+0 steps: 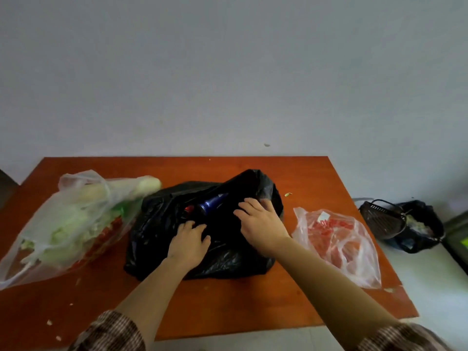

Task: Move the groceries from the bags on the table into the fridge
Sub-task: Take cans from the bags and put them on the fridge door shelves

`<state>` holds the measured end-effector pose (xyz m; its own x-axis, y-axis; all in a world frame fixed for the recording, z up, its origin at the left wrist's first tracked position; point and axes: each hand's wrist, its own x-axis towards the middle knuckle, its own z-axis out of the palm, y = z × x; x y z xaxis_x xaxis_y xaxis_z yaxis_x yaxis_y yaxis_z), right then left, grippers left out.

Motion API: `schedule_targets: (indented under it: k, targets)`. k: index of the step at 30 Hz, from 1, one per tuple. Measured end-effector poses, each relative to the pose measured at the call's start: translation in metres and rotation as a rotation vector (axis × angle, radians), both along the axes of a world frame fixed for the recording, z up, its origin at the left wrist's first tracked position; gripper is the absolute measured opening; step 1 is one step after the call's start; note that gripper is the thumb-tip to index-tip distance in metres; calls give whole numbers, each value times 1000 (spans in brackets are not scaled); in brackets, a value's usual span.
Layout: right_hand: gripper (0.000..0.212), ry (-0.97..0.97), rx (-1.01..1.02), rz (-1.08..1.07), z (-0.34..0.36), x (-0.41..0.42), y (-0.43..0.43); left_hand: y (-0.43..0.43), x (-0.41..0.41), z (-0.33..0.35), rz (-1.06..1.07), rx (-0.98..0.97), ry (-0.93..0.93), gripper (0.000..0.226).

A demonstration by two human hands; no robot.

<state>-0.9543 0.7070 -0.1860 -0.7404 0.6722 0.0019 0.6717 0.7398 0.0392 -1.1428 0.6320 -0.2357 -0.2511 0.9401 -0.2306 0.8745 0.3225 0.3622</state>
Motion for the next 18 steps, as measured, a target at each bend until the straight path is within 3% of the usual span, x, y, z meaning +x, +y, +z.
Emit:
schedule_targets:
  k: [4, 7, 9, 11, 18]
  targets:
    - [41, -221, -116, -90, -22, -11, 6, -3, 2, -20, -177, -43, -156, 43]
    - [42, -266, -143, -150, -32, -1, 7, -21, 6, -24, -326, -16, -219, 43]
    - [32, -314, -94, -187, -39, 13, 7, -35, 7, -26, -432, 33, -230, 49]
    - [20, -304, -49, -217, -45, 26, 6, -45, 7, -29, -499, 29, -234, 44]
    - [26, -250, -75, -103, -51, 32, -9, -45, 7, -34, -630, -72, -203, 41]
